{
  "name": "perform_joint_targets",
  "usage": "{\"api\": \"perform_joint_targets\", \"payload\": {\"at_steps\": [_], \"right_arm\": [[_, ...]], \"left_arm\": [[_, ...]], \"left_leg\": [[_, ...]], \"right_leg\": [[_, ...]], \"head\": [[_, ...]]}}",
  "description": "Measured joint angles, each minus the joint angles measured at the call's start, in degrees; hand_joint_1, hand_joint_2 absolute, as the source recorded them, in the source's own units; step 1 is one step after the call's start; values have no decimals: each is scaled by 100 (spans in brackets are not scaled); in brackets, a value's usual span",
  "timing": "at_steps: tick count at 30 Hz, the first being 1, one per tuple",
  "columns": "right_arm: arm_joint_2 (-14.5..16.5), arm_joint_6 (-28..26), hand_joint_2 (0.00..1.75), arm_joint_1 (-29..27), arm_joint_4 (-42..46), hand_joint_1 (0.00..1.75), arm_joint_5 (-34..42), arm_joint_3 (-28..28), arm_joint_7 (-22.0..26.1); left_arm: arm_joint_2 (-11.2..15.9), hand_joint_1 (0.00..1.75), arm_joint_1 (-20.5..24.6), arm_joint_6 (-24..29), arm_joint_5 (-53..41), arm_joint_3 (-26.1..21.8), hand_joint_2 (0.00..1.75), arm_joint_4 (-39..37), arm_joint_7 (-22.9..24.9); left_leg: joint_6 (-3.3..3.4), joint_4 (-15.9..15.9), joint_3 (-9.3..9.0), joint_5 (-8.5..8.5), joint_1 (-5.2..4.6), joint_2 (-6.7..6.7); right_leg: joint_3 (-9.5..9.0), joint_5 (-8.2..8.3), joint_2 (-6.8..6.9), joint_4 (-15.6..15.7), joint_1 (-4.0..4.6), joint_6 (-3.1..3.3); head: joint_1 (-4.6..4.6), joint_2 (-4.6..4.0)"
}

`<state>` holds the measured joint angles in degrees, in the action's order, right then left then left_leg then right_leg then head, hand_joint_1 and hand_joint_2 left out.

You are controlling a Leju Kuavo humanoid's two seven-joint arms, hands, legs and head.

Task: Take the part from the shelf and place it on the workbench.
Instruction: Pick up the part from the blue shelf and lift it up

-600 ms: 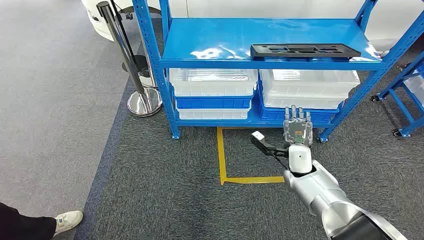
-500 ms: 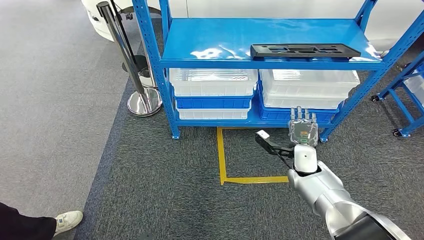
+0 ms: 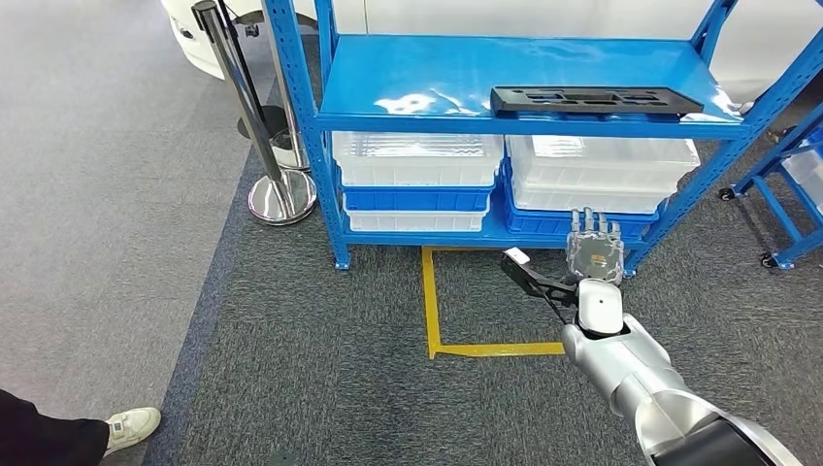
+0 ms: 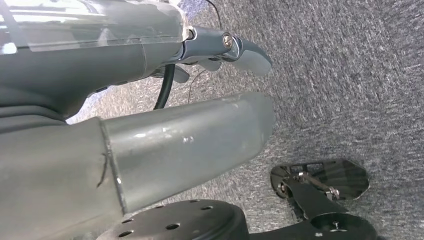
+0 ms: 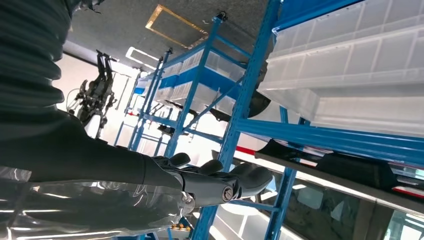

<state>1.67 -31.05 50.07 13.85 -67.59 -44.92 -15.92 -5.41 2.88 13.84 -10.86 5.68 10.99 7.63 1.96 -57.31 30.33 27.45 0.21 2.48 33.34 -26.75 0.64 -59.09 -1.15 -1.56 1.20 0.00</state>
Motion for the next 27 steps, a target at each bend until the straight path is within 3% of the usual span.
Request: {"api": "perform_joint_targets", "payload": {"at_steps": [2, 4, 5, 6, 7, 9, 10, 12, 14, 16, 18, 20, 21, 22, 25, 27], "right_arm": [[-1, -17, 175, 6, 2, 0, -20, 56, 11], [2, -40, 175, -14, 0, 0, -37, 107, 40], [3, -49, 175, -31, -1, 0, -43, 132, 53], [3, -52, 175, -40, -2, 0, -51, 158, 62], [3, -55, 175, -40, -2, 0, -62, 185, 65], [5, -57, 175, -16, -1, 0, -92, 233, 68], [9, -59, 175, -2, -1, 0, -104, 246, 70], [21, -64, 175, 9, 0, 0, -113, 265, 74], [31, -67, 175, 9, 2, 0, -113, 284, 75], [36, -69, 175, 25, 4, 0, -113, 303, 74], [62, -70, 175, 44, 5, 0, -113, 316, 73], [92, -69, 175, 37, 5, 0, -113, 323, 81], [99, -69, 175, 29, 5, 0, -113, 327, 85], [105, -70, 175, 27, 5, 0, -113, 331, 89], [126, -72, 175, 46, 5, 0, -114, 345, 93], [139, -74, 175, 56, 5, 0, -119, 363, 97]], "left_arm": [[0, 0, 7, 22, -14, 2, 0, 0, 0], [1, 0, 11, 35, -27, 3, 0, 0, 1], [1, 0, 10, 38, -35, 4, 0, 0, 1], [1, 0, 7, 39, -42, 4, 0, 0, 2], [-1, 0, 5, 40, -48, 5, 0, 0, 2], [-6, 0, 3, 43, -52, 5, 0, -1, 1], [-8, 0, 8, 46, -52, 5, 0, -1, 0], [-8, 0, 15, 50, -51, 5, 0, -3, -3], [-8, 0, 18, 51, -50, 7, 0, -4, -4], [-8, 0, 17, 51, -51, 7, 0, -4, -5], [-8, 0, 15, 52, -51, 7, 0, -4, -7], [-8, 0, 8, 51, -48, 7, 0, -4, -7], [-8, 0, 3, 51, -45, 7, 0, -4, -7], [-8, 0, -2, 50, -43, 7, 0, -4, -7], [-1, 0, -6, 51, -42, 7, 0, -6, -7], [10, 0, 4, 52, -45, 7, 0, -9, -7]], "left_leg": [[63, 85, -22, -60, 38, 17], [78, 89, -9, -69, 37, 22], [76, 81, -5, -65, 38, 21], [72, 70, -7, -54, 41, 18], [60, 54, -14, -38, 47, 15], [3, 6, -29, 23, 54, 12], [-37, -36, -23, 56, 45, 12], [-107, -88, 10, 94, 20, 20], [-169, -94, 26, 113, 21, 45], [-231, -240, 76, 242, 43, -16], [-261, -840, 350, 551, 55, -138], [-264, -1589, 755, 800, 55, -188], [-255, -1749, 873, 776, 54, -195], [-236, -1695, 892, 642, 52, -198], [-131, -654, 513, 0, 31, -268], [-87, -231, 345, -118, 8, -325]], "right_leg": [[186, -224, -25, -374, -3, -21], [564, -526, -39, -1113, -16, -46], [732, -592, -41, -1417, -25, -59], [807, -531, -40, -1505, -35, -68], [782, -367, -36, -1384, -46, -74], [511, 61, 18, -699, -57, -71], [383, 176, 50, -393, -44, -54], [300, 178, 86, -148, -6, 21], [318, 159, 46, -128, 6, 117], [299, 162, 6, -95, -4, 202], [280, 165, -40, -74, -8, 258], [278, 162, -98, -78, 12, 278], [275, 158, -125, -82, 24, 283], [270, 156, -152, -87, 36, 286], [255, 149, -227, -99, 59, 277], [282, 166, -265, -98, 62, 234]], "head": [[6, 0], [8, 0], [7, 0], [7, 0], [7, 0], [6, 0], [5, 0], [-3, 0], [-10, 0], [-14, 0], [-21, 0], [-25, 0], [-26, 0], [-26, 0], [-25, 0], [-23, 0]]}}
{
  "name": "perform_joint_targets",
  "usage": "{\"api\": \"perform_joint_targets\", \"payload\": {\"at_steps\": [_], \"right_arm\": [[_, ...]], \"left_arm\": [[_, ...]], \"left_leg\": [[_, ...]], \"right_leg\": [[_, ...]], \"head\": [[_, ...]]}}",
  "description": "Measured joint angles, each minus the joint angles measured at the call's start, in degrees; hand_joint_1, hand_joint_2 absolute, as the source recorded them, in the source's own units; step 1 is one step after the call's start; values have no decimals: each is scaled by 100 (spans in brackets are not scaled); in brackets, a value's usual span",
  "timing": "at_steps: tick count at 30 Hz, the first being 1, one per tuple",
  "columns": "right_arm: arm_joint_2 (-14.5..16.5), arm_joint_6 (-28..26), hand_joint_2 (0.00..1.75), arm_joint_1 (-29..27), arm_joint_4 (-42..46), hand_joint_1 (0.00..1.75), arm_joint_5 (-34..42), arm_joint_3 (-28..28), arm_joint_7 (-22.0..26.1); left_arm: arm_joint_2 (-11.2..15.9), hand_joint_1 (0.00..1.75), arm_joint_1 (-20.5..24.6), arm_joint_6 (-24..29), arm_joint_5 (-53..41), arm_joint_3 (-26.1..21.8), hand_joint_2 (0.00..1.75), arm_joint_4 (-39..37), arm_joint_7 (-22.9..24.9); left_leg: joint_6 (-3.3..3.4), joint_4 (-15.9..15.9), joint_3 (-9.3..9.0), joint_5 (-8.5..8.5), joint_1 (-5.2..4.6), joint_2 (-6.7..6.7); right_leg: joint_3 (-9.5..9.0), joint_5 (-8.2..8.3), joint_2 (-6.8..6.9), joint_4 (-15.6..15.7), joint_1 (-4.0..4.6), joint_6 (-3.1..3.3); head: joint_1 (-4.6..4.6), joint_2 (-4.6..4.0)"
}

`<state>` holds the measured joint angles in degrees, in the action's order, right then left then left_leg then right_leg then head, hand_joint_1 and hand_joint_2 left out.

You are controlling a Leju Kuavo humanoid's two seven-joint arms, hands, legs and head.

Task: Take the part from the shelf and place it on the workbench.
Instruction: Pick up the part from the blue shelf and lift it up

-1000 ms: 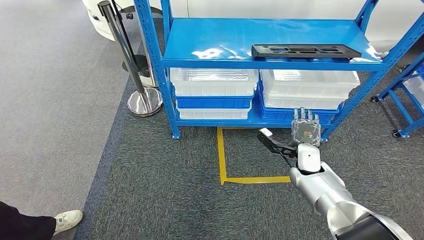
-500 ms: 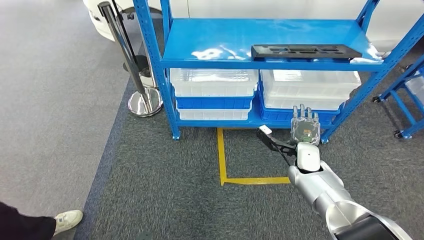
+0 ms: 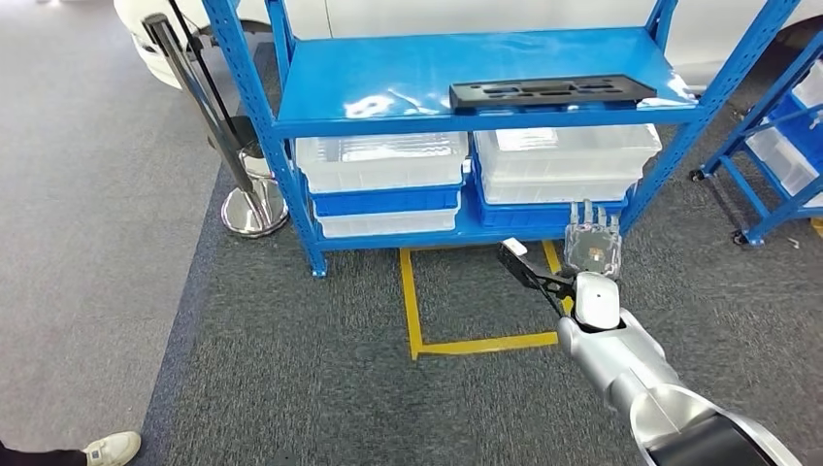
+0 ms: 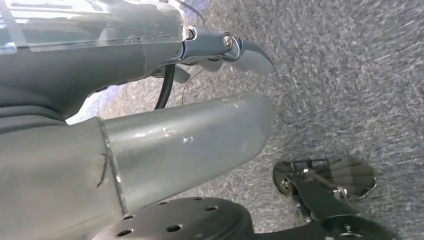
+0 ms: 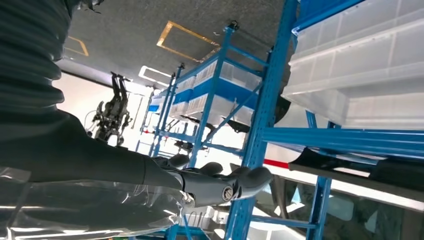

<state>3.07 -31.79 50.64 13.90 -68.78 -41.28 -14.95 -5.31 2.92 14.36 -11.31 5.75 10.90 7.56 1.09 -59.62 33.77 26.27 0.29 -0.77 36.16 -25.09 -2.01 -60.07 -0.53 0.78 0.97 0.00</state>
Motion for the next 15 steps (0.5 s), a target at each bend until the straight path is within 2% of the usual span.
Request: {"api": "perform_joint_targets", "payload": {"at_steps": [2, 4, 6, 8, 9, 10, 11, 12, 13, 15], "right_arm": [[4, -2, 175, -4, 0, 0, -6, 21, 2], [-1, -3, 175, -1, 0, 0, -7, 39, 2], [-5, -3, 175, 19, 0, 0, -7, 56, 3], [-4, -3, 175, 11, -2, 0, -7, 63, 4], [-3, -3, 131, -5, -3, 0, -7, 64, 4], [-4, -4, 87, -19, -5, 0, -8, 66, 4], [-4, -8, 44, -24, -7, 0, -24, 67, 3], [-5, -18, 44, -21, -6, 0, -58, 68, -2], [-5, -39, 87, -15, -5, 0, -106, 69, -6], [-2, -126, 175, -13, -1, 0, -255, 69, 5]], "left_arm": [[3, 0, 5, 0, -7, 0, 0, -2, 3], [-1, 0, 2, -1, -12, 0, 0, -2, 6], [-1, 0, 4, -1, -14, 0, 0, -2, 7], [1, 0, 4, -1, -15, 0, 0, -2, 7], [1, 0, 1, -2, -15, 0, 0, -2, 8], [1, 0, -5, -3, -16, 0, 0, -2, 8], [0, 0, -10, -3, -20, 0, 0, -2, 9], [0, 0, -13, -4, -24, 0, 0, -2, 9], [-1, 0, -13, -4, -30, 0, 0, -2, 9], [1, 0, -2, -5, -57, 0, 0, -2, 9]], "left_leg": [[23, 64, -21, 5, -12, 3], [69, 138, -46, -50, 17, 36], [114, 204, -65, -95, 41, 75], [134, 205, -53, -101, 34, 100], [134, 200, -50, -100, 32, 110], [132, 193, -48, -97, 32, 118], [125, 182, -48, -92, 32, 124], [113, 167, -48, -81, 32, 129], [96, 150, -46, -68, 30, 135], [64, 107, -26, -41, 2, 141]], "right_leg": [[17, 34, -27, 28, -9, -67], [47, -27, 21, -44, -10, -133], [247, -310, 106, -500, -15, -186], [562, -633, 144, -1200, -27, -215], [662, -694, 152, -1428, -31, -224], [662, -645, 160, -1449, -34, -226], [557, -502, 168, -1255, -35, -222], [363, -307, 183, -884, -35, -213], [162, -163, 202, -500, -31, -196], [-83, -45, 228, -4, -13, -145]], "head": [[1, 0], [5, 0], [11, 0], [16, 0], [17, 0], [18, 0], [18, 0], [18, 0], [18, 0], [12, 0]]}}
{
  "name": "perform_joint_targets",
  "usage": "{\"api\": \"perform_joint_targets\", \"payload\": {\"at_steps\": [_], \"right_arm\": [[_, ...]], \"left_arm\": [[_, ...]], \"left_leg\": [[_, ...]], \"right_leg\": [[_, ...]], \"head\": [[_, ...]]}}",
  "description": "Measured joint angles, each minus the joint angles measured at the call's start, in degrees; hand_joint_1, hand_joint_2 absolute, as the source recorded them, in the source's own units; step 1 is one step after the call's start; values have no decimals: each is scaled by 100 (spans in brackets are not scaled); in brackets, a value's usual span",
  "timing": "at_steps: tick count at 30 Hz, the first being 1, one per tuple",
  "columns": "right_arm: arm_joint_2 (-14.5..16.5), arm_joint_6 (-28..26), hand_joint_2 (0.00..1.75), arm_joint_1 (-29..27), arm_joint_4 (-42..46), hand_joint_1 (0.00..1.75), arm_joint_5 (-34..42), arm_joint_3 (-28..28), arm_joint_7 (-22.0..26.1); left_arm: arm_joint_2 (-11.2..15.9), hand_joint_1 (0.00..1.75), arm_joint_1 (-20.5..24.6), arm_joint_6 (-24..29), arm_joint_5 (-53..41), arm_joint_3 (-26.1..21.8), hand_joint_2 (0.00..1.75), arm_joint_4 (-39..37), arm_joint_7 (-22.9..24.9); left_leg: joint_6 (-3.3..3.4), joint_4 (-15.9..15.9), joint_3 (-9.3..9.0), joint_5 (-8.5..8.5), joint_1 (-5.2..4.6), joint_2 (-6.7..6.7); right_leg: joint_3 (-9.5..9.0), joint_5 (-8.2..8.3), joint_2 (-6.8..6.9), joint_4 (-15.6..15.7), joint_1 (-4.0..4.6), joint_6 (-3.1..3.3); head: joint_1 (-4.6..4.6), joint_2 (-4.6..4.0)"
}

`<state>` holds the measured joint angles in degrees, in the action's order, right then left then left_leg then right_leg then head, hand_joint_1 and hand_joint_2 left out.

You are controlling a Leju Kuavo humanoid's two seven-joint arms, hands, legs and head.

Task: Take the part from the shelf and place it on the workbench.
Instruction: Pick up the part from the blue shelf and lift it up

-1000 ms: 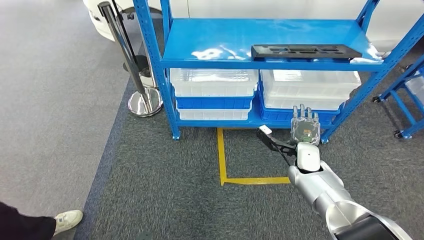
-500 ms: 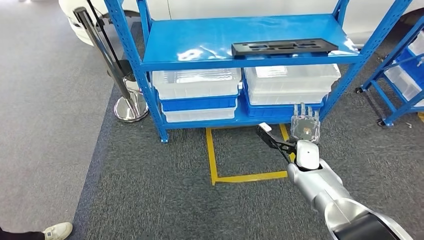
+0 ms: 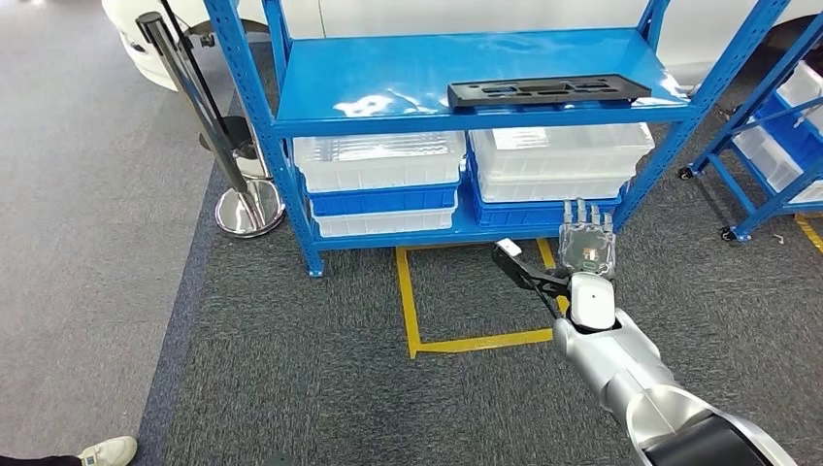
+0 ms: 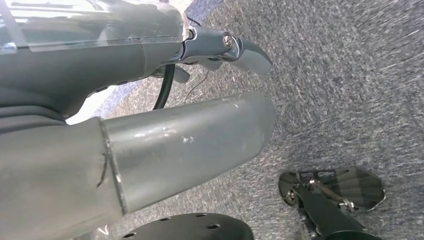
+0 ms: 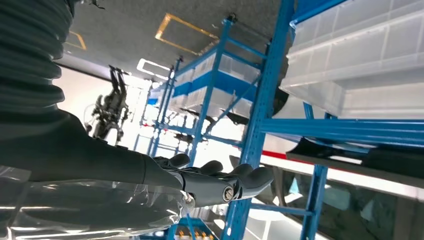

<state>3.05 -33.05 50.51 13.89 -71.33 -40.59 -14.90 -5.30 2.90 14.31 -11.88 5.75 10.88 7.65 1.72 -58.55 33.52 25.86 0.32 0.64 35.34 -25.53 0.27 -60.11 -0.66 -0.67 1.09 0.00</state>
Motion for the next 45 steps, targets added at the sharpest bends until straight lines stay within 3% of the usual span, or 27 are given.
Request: {"api": "perform_joint_targets", "payload": {"at_steps": [4, 15, 25, 38, 45], "right_arm": [[25, -373, 175, -66, 3, 0, -349, -2, 160], [256, -658, 175, -175, 488, 0, -1065, 53, 650], [466, -660, 175, -294, 975, 0, -1298, 298, 933], [526, -660, 175, -319, 893, 0, -1283, 709, 1007], [526, -660, 175, -314, 721, 0, -1267, 879, 976]], "left_arm": [[1, 0, -2, -1, -91, 2, 0, -1, -7], [1, 0, 7, 38, -248, 33, 0, -2, -30], [1, 0, 7, 73, -256, 32, 0, -3, -52], [1, 0, 6, 75, -334, 32, 0, -4, -61], [7, 0, 3, 73, -403, 33, 0, -4, -50]], "left_leg": [[34, 2, 11, 0, -28, 6], [-63, 65, -10, -36, -19, 17], [-80, 50, -5, -33, -25, 14], [-77, 34, 6, -31, -31, 14], [-32, -13, 30, -10, -62, 10]], "right_leg": [[-22, -11, -9, 80, 25, 48], [-9, -19, -19, 67, 42, 107], [-13, -18, -15, 67, 35, 107], [-13, -9, -15, 69, 24, 93], [-11, 11, -12, 78, -9, 56]], "head": [[-7, 0], [-7, 0], [-6, 0], [-7, 0], [-7, 0]]}}
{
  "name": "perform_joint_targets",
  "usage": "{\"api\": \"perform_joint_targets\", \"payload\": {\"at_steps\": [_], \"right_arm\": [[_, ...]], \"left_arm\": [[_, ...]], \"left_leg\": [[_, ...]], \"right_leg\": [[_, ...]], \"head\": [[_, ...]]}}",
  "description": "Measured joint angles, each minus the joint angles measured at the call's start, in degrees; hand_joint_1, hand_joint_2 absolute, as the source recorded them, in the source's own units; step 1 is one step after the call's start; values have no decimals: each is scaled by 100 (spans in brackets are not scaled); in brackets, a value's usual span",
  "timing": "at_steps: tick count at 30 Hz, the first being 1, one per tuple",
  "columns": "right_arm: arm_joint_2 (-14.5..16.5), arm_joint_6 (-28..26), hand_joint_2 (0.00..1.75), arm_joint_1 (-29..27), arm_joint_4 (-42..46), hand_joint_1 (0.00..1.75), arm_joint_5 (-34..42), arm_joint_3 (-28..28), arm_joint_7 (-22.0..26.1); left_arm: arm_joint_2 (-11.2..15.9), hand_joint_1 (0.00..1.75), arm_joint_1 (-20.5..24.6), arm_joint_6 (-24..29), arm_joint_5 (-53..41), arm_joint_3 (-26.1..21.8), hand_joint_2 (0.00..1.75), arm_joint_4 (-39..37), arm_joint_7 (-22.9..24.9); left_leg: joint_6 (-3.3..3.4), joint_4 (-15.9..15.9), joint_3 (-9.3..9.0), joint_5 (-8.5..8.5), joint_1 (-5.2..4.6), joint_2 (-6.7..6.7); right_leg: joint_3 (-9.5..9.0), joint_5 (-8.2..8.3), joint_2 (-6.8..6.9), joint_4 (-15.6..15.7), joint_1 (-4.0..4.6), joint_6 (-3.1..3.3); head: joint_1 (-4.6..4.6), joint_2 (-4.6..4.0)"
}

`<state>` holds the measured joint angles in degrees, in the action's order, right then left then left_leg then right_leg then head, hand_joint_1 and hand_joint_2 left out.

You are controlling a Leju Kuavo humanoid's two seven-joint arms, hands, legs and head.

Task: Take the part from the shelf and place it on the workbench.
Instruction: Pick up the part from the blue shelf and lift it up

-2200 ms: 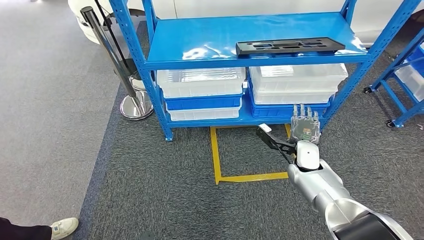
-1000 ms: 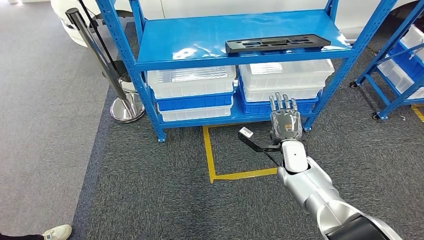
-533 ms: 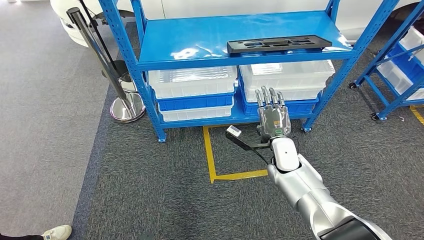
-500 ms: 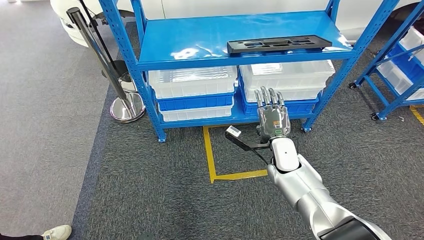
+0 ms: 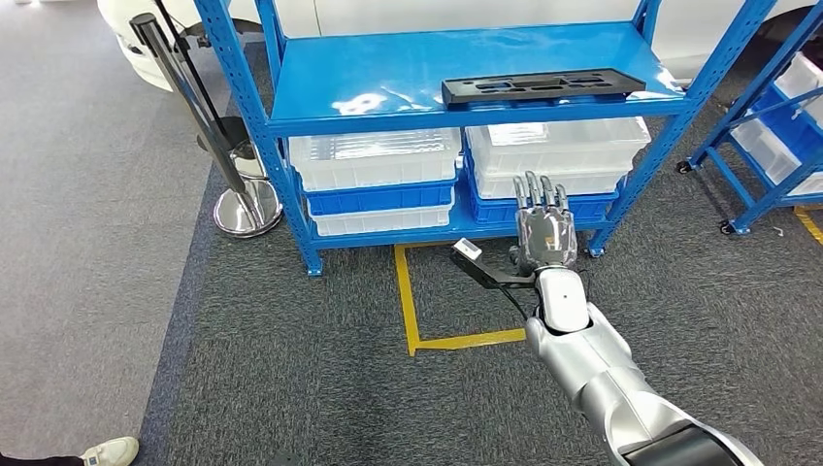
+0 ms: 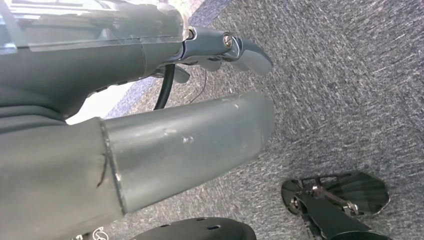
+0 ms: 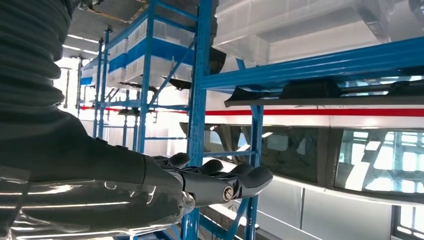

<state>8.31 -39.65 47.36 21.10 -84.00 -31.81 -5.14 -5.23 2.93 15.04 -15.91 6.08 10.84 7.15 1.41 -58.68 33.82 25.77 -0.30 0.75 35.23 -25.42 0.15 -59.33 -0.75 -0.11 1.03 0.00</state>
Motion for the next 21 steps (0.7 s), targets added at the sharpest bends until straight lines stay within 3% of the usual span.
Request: {"api": "perform_joint_targets", "payload": {"at_steps": [3, 5, 8, 9, 10, 11, 12, 14, 16, 19, 21], "right_arm": [[-1, 0, 175, 10, -45, 0, 3, 37, -1], [-4, -2, 175, 34, -69, 0, 10, 65, -2], [-18, -6, 175, 51, -124, 0, 35, 106, -2], [-24, -7, 175, 41, -147, 0, 47, 115, -3], [-27, -7, 175, 33, -171, 0, 60, 123, -3], [-30, -7, 175, 32, -191, 0, 68, 132, -3], [-31, -8, 175, 39, -207, 0, 73, 145, -3], [-33, -9, 175, 63, -232, 0, 78, 169, -2], [-38, -11, 175, 68, -254, 0, 79, 178, -2], [-52, -14, 175, 64, -288, 0, 84, 180, -3], [-52, -15, 175, 71, -295, 0, 86, 183, -3]], "left_arm": [[4, 0, 1, -1, -25, 0, 0, 0, 1], [4, 0, 3, -6, -32, 0, 0, 0, 2], [5, 0, 6, -18, -36, 0, 0, 0, 3], [5, 0, 4, -22, -38, 0, 0, 0, 3], [5, 0, 1, -29, -40, 0, 0, 0, 2], [5, 0, -2, -36, -43, 0, 0, 0, 1], [5, 0, -3, -41, -46, 0, 0, 0, 1], [6, 0, -1, -44, -49, 0, 0, 0, -1], [8, 0, 4, -45, -51, 1, 0, 0, -2], [9, 0, 4, -50, -64, 2, 0, 0, 0], [9, 0, 6, -50, -78, 2, 0, 0, 2]], "left_leg": [[53, 49, -16, -27, 14, 6], [109, 155, -66, -81, 54, 26], [148, 204, -88, -100, 71, 48], [145, 201, -89, -94, 73, 48], [135, 193, -92, -83, 80, 47], [116, 178, -96, -67, 90, 45], [89, 150, -103, -41, 104, 41], [10, 64, -95, 30, 113, 37], [-66, 12, -79, 77, 99, 40], [-162, -10, -83, 131, 115, 44], [-209, -354, 63, 334, 130, 14]], "right_leg": [[-10, 10, -1, 22, -1, -44], [55, -113, -9, -139, 5, -84], [510, -595, -16, -1090, -19, -138], [656, -677, -15, -1372, -35, -158], [722, -656, -14, -1480, -54, -177], [678, -524, -11, -1366, -75, -194], [527, -314, -2, -1044, -97, -209], [193, -44, 19, -349, -100, -199], [79, -29, 16, -90, -69, -122], [63, -36, -19, -71, -61, 19], [15, -43, -28, -37, -77, 99]], "head": [[1, 0], [4, 0], [9, 0], [9, 0], [9, 0], [9, 0], [9, 0], [7, 0], [-1, 0], [-8, 0], [-20, 0]]}}
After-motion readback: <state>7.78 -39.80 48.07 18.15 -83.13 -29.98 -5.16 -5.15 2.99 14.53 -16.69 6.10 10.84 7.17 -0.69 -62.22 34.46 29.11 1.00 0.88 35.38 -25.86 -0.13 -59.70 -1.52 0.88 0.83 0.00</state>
